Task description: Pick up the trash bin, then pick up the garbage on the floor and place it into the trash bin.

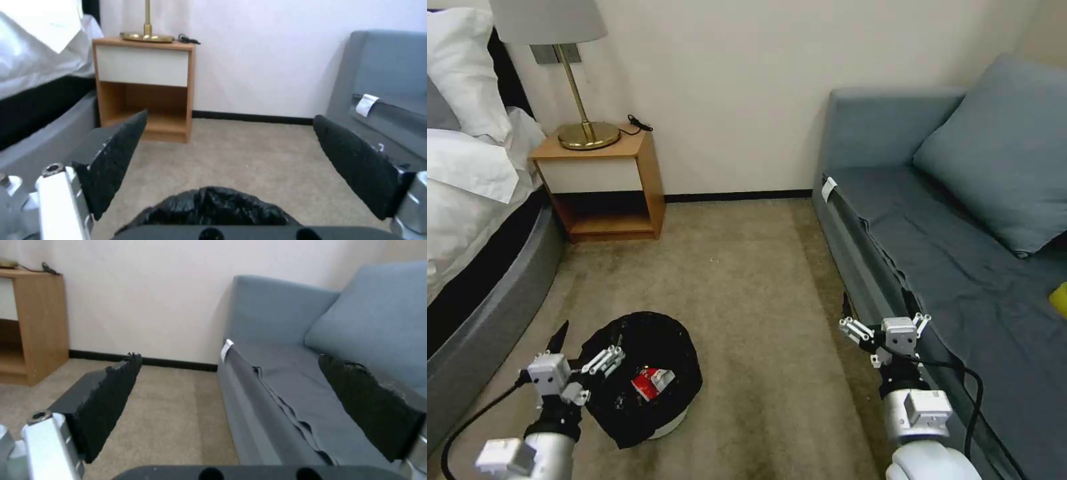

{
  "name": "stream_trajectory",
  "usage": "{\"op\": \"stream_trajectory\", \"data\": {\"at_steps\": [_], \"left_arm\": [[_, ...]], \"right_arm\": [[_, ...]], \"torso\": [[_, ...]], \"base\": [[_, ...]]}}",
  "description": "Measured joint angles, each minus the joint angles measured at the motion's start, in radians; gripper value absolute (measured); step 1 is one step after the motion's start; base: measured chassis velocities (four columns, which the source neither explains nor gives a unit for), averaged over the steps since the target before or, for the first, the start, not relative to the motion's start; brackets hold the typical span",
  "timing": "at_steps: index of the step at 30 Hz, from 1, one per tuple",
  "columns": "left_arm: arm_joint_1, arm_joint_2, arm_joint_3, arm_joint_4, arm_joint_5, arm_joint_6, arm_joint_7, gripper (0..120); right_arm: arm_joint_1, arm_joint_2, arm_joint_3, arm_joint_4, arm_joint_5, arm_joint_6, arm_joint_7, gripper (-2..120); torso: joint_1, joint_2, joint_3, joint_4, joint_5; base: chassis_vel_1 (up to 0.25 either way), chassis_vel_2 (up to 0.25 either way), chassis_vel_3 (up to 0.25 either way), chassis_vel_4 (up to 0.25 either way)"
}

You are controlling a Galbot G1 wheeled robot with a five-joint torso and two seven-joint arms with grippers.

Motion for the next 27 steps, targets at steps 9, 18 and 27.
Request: {"op": "stream_trajectory", "data": {"at_steps": [9,18,27], "left_arm": [[0.001,-0.032,0.091,0.033,-0.009,0.021,-0.045,100],[-0.011,-0.018,0.127,0.050,0.008,0.041,-0.054,100],[-0.017,-0.003,0.120,0.045,0.004,0.043,-0.048,100]], "right_arm": [[0.100,-0.010,-0.012,-0.091,0.053,-0.020,0.005,100],[0.104,-0.006,0.006,-0.108,0.063,-0.039,0.011,100],[0.082,0.001,0.016,-0.091,0.045,-0.033,-0.007,100]], "torso": [[0.000,0.000,0.000,-0.0001,0.0000],[0.000,0.000,0.000,-0.0003,-0.0002],[0.000,0.000,0.000,-0.0002,-0.0002]], "base": [[0.000,0.000,0.000,0.000],[0.000,0.000,0.000,0.000],[0.000,0.000,0.000,0.000]]}}
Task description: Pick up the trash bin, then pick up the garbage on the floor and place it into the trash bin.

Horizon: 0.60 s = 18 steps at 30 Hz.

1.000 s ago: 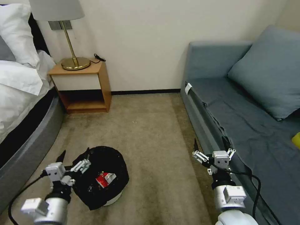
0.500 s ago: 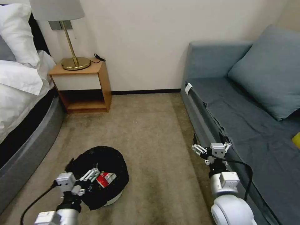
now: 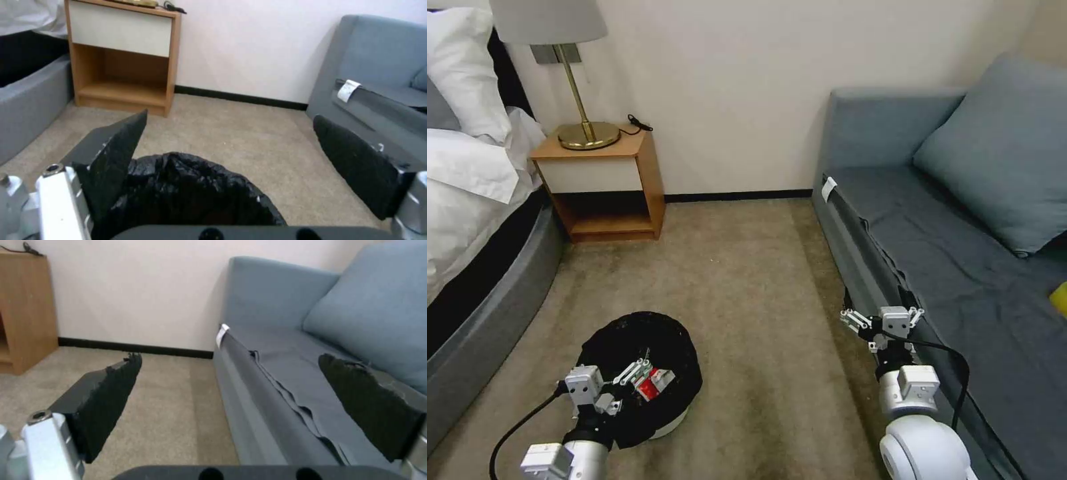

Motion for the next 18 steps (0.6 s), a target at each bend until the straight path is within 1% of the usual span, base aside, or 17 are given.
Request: {"op": "stream_trajectory", "data": {"at_steps": [9,14,18], "left_arm": [[-0.001,0.002,-0.001,0.000,0.006,0.003,0.002,100],[-0.001,0.002,-0.002,0.000,0.006,0.004,0.002,100],[-0.001,0.002,-0.002,0.000,0.006,0.004,0.002,100]], "right_arm": [[-0.019,0.002,0.008,0.019,0.001,0.003,-0.014,100],[-0.038,0.003,0.014,0.024,0.007,0.044,-0.020,100],[-0.042,0.003,0.015,0.024,0.004,0.047,-0.021,100]], "torso": [[0.000,0.000,0.000,0.0001,0.0000],[0.000,0.000,0.000,0.0001,0.0000],[0.000,0.000,0.000,0.0000,0.0000]], "base": [[0.000,0.000,0.000,0.000],[0.000,0.000,0.000,0.000],[0.000,0.000,0.000,0.000]]}}
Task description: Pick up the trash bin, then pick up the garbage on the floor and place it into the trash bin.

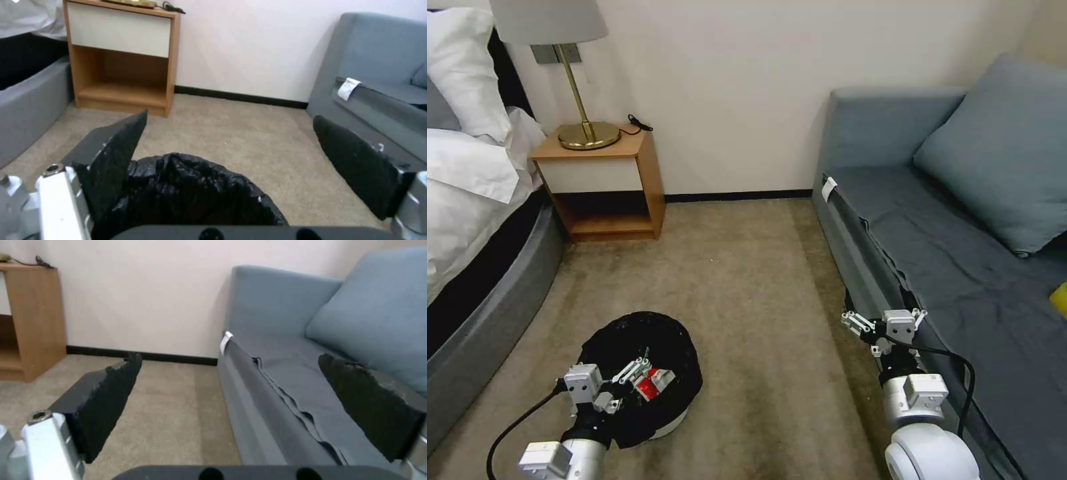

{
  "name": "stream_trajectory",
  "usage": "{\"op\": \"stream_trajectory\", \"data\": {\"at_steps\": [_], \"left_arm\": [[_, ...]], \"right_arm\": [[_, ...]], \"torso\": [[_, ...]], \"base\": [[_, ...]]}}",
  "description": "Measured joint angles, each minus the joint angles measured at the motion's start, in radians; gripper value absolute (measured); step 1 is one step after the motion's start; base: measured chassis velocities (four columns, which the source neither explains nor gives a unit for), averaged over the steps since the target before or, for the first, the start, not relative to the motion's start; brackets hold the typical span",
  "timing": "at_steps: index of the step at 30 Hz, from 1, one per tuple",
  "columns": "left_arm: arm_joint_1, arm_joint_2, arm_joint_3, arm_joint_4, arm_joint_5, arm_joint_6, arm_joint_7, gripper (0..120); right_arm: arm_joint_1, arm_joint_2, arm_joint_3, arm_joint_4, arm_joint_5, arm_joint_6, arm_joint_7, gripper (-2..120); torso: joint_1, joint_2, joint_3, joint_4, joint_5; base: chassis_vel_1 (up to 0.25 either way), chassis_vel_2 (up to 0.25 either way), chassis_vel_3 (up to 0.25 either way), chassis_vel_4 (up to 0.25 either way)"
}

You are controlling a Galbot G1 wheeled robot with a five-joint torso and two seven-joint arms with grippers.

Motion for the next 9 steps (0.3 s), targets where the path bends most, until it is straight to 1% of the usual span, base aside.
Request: {"op": "stream_trajectory", "data": {"at_steps": [9], "left_arm": [[0.000,0.000,0.000,0.000,0.000,0.001,0.000,100]], "right_arm": [[0.000,0.000,0.000,0.000,-0.001,0.000,0.000,100]], "torso": [[0.000,0.000,0.000,0.0000,0.0000]], "base": [[0.000,0.000,0.000,0.000]]}}
